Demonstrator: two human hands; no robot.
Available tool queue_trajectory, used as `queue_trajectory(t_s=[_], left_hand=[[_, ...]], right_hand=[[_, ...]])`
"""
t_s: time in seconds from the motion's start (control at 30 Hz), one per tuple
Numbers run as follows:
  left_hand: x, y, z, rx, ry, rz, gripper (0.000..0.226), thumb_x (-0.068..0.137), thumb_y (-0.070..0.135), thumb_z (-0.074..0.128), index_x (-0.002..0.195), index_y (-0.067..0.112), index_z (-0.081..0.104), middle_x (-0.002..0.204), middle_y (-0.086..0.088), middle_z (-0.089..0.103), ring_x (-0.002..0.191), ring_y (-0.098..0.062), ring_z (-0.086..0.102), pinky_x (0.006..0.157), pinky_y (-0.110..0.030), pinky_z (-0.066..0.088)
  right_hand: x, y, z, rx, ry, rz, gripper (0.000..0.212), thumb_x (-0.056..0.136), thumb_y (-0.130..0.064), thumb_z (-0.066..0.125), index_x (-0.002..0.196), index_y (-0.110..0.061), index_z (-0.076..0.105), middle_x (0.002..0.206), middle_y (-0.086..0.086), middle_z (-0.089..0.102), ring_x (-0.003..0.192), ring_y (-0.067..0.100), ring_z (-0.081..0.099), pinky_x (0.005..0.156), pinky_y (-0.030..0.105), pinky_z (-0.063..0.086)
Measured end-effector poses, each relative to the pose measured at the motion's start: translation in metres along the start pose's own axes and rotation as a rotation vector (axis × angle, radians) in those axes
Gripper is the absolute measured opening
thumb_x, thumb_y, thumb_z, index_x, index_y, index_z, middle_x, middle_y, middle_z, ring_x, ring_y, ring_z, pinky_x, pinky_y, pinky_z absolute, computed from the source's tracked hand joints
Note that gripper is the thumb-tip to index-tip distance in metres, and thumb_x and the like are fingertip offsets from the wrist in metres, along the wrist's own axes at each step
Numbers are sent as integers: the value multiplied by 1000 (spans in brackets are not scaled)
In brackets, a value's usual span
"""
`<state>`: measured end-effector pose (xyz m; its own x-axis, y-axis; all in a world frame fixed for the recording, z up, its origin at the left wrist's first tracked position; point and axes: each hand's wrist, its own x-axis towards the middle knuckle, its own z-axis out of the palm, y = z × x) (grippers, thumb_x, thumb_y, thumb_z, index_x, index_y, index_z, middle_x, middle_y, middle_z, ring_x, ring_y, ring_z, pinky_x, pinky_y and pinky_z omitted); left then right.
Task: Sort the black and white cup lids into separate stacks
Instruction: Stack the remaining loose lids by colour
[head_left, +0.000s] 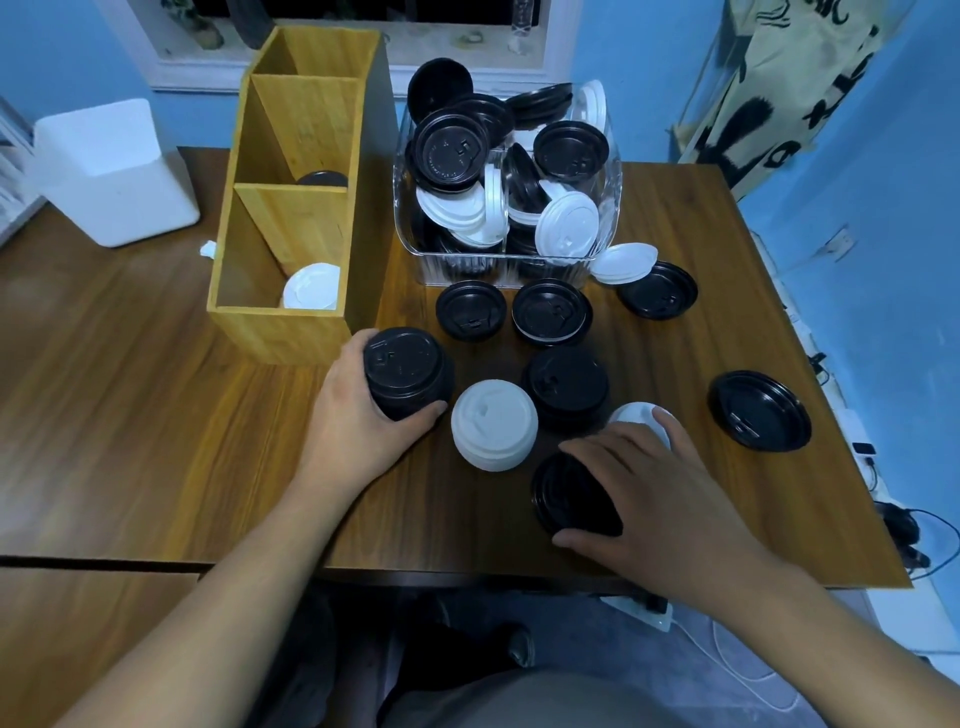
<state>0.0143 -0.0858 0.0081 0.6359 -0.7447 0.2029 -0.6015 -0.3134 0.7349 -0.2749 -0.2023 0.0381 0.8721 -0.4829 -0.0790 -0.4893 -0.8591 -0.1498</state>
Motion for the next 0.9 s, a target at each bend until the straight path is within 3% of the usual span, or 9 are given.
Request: queue_trajectory(t_s=[0.07,0.1,0.17,0.2,0.27,0.4,0.53,0.67,0.9], left_hand=[[0,0,0,-1,-3,-2,99,64,45,95,144,25,40,133,9,58,127,-11,54,107,-36,47],[0,0,0,-8,-3,5,98,64,44,95,143,24,41,132,10,58,126,-11,54,107,-34,47],[0,1,0,-20,-4,19,95,64,42,95,141,25,42,128,15,57,124,-9,54,104,-29,45],[0,0,0,-23,-5,21,95,64,41,95,141,25,42,127,16,56,124,-9,54,104,-27,44],[0,-1,0,-20,-6,18,95,64,43,95,142,25,42,128,14,56,125,-9,54,104,-29,44],[1,-1,0,-13,-7,12,96,64,43,95,142,25,41,130,12,57,125,-11,54,105,-32,46],[1,-1,0,-16,-7,3,96,64,43,95,142,26,42,130,12,58,126,-10,54,107,-34,47],[1,-1,0,-18,-5,5,97,64,42,95,142,24,42,130,12,58,126,-11,54,107,-37,48],[1,-1,0,-13,-5,11,95,64,43,95,141,26,42,129,13,58,124,-11,55,106,-38,49]], right_hand=[[4,2,-8,128,-1,-11,75,76,-79,59,138,-38,49,129,-21,56,128,3,47,123,42,22],[7,4,-17,236,-15,5,74,74,-76,66,138,-44,46,130,-28,51,126,-6,44,119,29,27],[15,10,-38,406,-38,26,76,71,-69,76,136,-53,41,128,-40,42,120,-22,37,101,5,29],[22,15,-49,442,-21,7,76,70,-66,78,136,-55,41,127,-43,40,118,-27,35,94,0,28],[39,24,-67,426,7,-49,77,71,-60,80,138,-55,41,128,-44,37,116,-28,35,94,0,26],[79,44,-75,306,-77,-121,80,78,-47,83,146,-45,41,141,-28,41,127,-14,32,100,4,20],[102,51,-63,219,-143,-138,77,81,-48,81,148,-38,44,150,-18,42,136,-2,32,95,-6,12],[103,51,-46,214,-145,-154,73,82,-50,79,147,-38,47,153,-15,41,137,-2,28,95,-7,8],[105,49,-45,176,-184,-129,71,87,-54,71,150,-40,42,159,-14,34,144,3,29,110,17,19]])
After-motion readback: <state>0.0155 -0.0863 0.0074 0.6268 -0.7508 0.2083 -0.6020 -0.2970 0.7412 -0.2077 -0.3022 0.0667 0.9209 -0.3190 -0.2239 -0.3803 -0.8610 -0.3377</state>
